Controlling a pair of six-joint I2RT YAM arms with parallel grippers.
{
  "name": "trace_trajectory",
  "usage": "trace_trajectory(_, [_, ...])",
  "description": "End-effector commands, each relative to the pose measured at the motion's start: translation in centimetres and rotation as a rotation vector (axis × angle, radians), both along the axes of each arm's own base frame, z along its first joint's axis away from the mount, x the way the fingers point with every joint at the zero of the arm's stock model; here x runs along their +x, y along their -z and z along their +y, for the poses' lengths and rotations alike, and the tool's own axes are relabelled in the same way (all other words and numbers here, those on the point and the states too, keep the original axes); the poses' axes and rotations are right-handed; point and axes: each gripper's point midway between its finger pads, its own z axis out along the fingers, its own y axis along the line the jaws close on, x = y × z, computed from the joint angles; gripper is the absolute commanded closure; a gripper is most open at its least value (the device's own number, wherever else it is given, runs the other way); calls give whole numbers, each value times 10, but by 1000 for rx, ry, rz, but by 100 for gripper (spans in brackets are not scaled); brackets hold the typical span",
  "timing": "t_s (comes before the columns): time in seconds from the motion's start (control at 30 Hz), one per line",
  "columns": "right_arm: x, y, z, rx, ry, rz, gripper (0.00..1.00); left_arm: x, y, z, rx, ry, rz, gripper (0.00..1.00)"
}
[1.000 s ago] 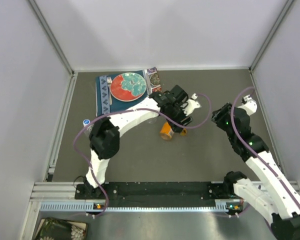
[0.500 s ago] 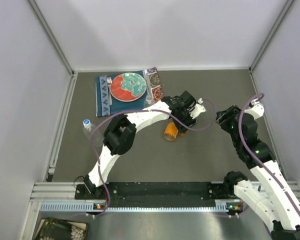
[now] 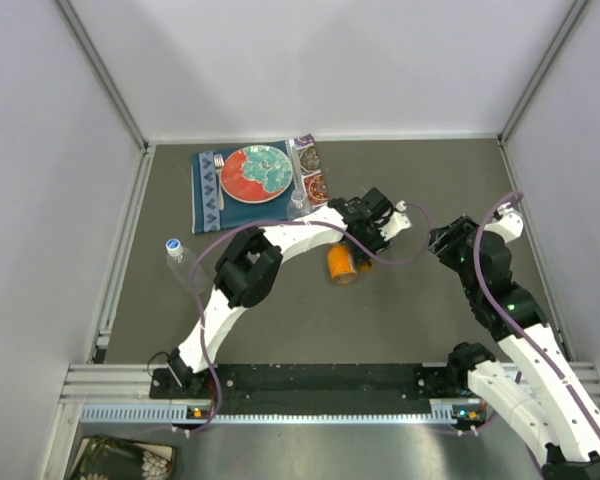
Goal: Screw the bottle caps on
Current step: Pick up the bottle cap from the center of the board.
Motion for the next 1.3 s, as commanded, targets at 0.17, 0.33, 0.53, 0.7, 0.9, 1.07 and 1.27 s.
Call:
trace_trajectory(0.17, [5,-6,6,31,-17,-33,45,8,-5,-10,-30,21,-42,58])
trace_trajectory(0.33, [5,-5,7,35,-22,-31,45,2,5,-9,-21,34,-8,65])
trace_trajectory(0.53, [5,-9,6,26,-23,-45,45,-5,20,-4,5,30,31,69])
trace_trajectory(0.7, [0,-12,6,29,-35,-63,45,-13,32,4,33,31,64,74])
trace_trajectory(0.9, [-4,-30,9,2,-86,-123,45,-26,18,2,10,44,125,100])
trace_trajectory(1.07, [-11,-58,12,-17,-141,-260,43,-40,-49,-1,-101,63,150,100])
trace_trajectory(1.27, [-29,-107,26,-132,-292,-582,32,-57,-158,-7,-360,76,227,100])
